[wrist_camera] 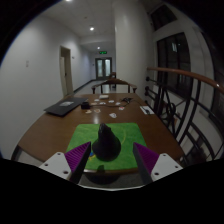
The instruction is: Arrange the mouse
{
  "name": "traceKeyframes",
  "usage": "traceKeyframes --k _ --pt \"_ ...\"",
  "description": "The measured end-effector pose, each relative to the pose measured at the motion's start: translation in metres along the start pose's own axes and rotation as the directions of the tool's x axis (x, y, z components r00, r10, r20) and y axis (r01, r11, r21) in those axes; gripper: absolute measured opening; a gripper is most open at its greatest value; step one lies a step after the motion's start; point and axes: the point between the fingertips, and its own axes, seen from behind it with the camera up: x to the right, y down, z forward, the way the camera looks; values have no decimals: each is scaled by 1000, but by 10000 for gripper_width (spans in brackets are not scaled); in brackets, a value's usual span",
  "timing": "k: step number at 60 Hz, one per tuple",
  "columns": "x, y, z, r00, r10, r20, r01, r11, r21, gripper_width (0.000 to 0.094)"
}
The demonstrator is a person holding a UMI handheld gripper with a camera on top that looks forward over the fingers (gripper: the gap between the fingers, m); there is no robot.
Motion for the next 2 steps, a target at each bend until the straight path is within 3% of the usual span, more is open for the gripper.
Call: traceKeyframes --k 2 --pt "0 5 -14 1000 24 12 -24 1000 2 860"
